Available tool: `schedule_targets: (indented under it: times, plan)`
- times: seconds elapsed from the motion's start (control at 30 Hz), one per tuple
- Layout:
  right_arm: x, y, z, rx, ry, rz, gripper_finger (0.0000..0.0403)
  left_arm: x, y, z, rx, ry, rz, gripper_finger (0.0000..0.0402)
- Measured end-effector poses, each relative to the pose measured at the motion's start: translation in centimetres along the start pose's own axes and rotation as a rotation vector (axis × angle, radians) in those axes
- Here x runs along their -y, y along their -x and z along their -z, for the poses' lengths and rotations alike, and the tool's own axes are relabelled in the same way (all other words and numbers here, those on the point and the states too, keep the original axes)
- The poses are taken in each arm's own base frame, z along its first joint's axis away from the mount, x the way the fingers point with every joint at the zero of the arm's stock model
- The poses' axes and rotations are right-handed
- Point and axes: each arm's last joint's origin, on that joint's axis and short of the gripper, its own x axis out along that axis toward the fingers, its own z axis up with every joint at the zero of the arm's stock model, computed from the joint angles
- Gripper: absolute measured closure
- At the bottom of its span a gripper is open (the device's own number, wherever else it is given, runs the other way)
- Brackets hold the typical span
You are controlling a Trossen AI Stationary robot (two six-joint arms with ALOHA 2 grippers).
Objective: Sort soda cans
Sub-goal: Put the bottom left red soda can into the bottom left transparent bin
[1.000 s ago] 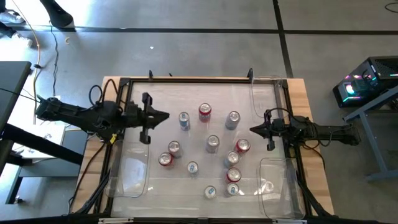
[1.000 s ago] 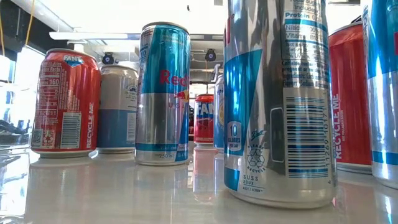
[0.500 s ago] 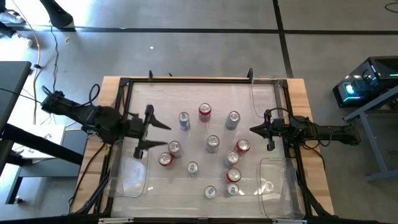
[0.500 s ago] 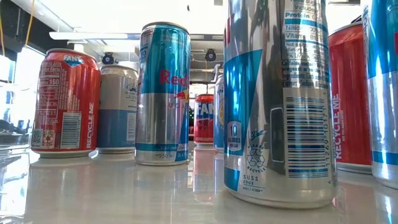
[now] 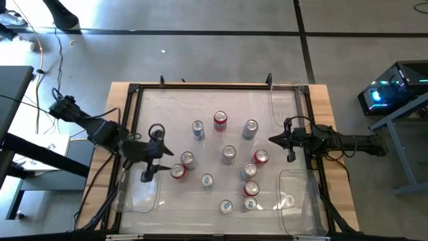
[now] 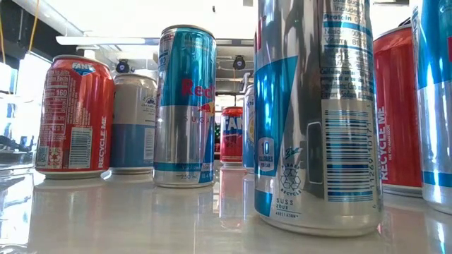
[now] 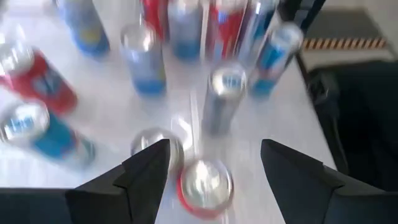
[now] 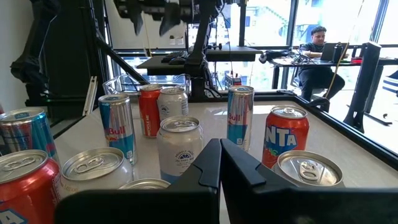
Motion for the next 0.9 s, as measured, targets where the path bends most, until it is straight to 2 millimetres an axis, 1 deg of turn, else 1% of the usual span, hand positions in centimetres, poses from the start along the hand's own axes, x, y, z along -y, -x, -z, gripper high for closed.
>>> schedule_targets:
  times: [0.27,0.5,0.67,0.9]
  plan:
    - [0.0,0.0,0.0,0.0,0.0,0.0,0.0403,1.4,0.2,1.4,-0.105,0.038,0.017,0.0184]
    - [0.0,0.0,0.0,0.0,0.0,0.0,0.0403,1.9,0.3,1.8,-0.095,0.051,-0.021,0.0194]
    - [0.0,0.0,0.0,0.0,0.0,0.0,0.0403,2.6,-0.5,2.0,-0.116,-0.073,-0.038,0.0195]
    - [0.0,0.0,0.0,0.0,0.0,0.0,0.0403,3.5,-2.6,2.0,-0.167,-0.201,-0.052,0.0195]
